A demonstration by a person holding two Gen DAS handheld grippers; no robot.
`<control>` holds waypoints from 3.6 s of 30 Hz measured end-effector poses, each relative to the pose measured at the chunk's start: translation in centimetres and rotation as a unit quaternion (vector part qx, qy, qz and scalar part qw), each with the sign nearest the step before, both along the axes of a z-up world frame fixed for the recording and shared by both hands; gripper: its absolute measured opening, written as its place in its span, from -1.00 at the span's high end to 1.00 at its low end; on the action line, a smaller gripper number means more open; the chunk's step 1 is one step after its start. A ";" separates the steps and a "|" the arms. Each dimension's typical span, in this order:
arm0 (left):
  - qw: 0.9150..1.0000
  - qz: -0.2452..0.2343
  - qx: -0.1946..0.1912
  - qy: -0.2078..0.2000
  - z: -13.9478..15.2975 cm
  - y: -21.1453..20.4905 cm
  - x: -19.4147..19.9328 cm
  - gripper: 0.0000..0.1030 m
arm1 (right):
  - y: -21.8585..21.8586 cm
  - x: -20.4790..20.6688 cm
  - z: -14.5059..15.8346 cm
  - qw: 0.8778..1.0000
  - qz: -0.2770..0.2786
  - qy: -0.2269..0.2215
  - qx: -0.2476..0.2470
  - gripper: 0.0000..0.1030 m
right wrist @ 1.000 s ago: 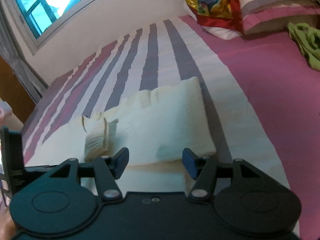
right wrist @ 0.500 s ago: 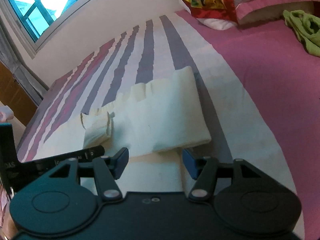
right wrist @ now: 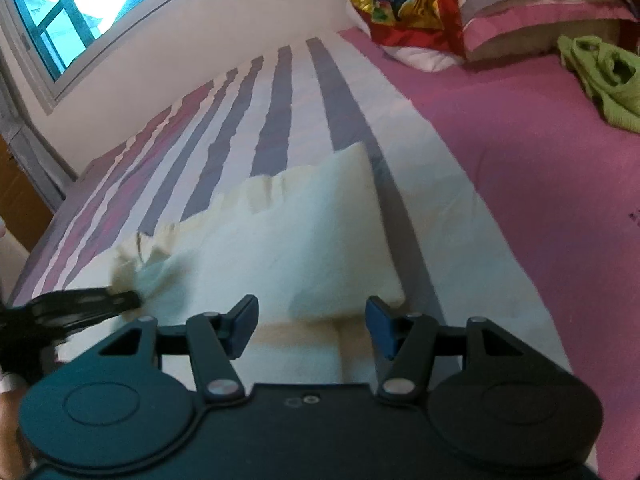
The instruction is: Fold small clothes
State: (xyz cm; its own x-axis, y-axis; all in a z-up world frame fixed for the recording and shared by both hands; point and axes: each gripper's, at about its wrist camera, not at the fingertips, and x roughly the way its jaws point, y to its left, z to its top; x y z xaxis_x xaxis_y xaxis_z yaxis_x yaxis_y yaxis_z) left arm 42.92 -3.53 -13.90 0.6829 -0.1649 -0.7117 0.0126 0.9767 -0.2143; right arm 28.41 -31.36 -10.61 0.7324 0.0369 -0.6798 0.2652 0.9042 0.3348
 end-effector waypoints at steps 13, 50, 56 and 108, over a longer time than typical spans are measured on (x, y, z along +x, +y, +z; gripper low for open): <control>0.999 0.024 0.021 0.026 -2.3 6.2 0.8 0.77 | 2.0 3.4 -0.1 1.000 -0.013 -0.005 -0.026 0.04; 0.995 0.089 0.042 0.018 -3.3 8.2 -0.2 -0.05 | 1.1 2.5 -3.6 0.995 -0.033 0.030 -0.084 0.76; 0.995 0.093 0.040 0.024 -2.1 8.5 -1.2 -0.06 | 0.9 1.4 -3.6 0.995 -0.042 0.044 -0.075 0.81; 0.929 0.328 -0.156 0.068 -5.0 39.3 -10.3 -0.59 | 26.8 8.6 -0.9 0.978 0.188 0.022 -0.088 0.17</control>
State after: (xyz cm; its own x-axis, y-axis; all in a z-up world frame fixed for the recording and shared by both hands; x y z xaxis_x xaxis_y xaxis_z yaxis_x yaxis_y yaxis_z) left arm 32.63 35.76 -18.91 0.6164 0.0428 -0.7863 -0.6121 0.6542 -0.4442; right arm 37.04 -4.60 -11.50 0.6592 0.1766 -0.7310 -0.0858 0.9834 0.1602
